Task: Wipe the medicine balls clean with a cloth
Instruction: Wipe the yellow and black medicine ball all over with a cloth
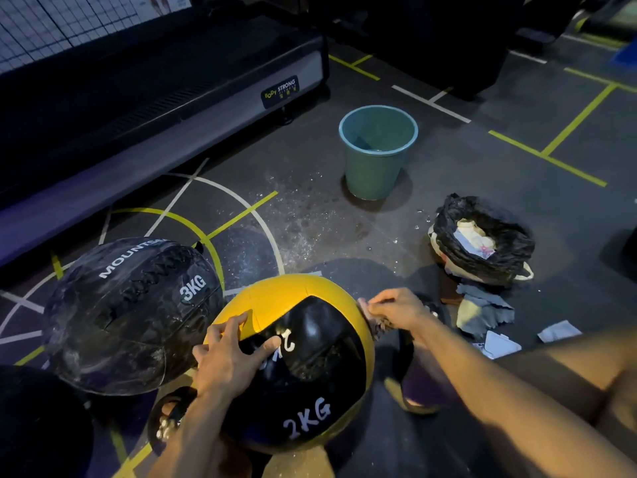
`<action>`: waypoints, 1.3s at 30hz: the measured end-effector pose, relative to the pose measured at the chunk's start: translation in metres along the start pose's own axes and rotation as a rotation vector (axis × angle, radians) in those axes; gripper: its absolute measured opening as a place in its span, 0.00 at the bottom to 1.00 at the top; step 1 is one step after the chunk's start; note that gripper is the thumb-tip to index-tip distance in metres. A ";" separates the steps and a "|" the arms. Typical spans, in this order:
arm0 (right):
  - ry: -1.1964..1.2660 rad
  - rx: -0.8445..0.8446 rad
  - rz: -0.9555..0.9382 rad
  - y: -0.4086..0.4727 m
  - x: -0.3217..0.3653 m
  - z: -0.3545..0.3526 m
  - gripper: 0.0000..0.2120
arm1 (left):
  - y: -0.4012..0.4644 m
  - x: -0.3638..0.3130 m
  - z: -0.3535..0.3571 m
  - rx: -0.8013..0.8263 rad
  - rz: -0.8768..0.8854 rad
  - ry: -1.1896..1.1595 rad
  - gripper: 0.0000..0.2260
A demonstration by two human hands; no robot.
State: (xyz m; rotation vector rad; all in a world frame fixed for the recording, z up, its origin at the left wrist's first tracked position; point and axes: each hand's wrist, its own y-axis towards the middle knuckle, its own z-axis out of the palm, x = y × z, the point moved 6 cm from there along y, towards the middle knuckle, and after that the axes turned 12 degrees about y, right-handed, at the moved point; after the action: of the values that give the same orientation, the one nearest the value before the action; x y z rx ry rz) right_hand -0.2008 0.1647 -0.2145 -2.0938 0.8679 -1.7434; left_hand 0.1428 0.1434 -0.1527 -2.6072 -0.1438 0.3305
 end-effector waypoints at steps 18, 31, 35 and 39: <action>-0.039 0.093 -0.280 0.047 0.024 0.015 0.07 | -0.026 -0.042 0.008 -0.035 0.304 0.312 0.53; 0.259 0.118 -0.276 -0.007 -0.039 0.007 0.18 | 0.050 -0.055 -0.021 0.064 0.355 0.202 0.50; 0.087 0.121 -0.315 -0.009 -0.036 0.006 0.16 | 0.064 -0.061 -0.024 0.127 0.355 0.179 0.53; 0.198 -0.022 -0.310 0.019 -0.006 -0.002 0.09 | 0.075 -0.061 -0.025 0.157 0.359 0.196 0.64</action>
State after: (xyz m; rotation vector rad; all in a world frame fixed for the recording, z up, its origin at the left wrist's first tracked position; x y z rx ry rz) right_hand -0.2084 0.1542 -0.2298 -2.1917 0.6377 -2.1358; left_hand 0.0937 0.0566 -0.1569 -2.4830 0.4051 0.1966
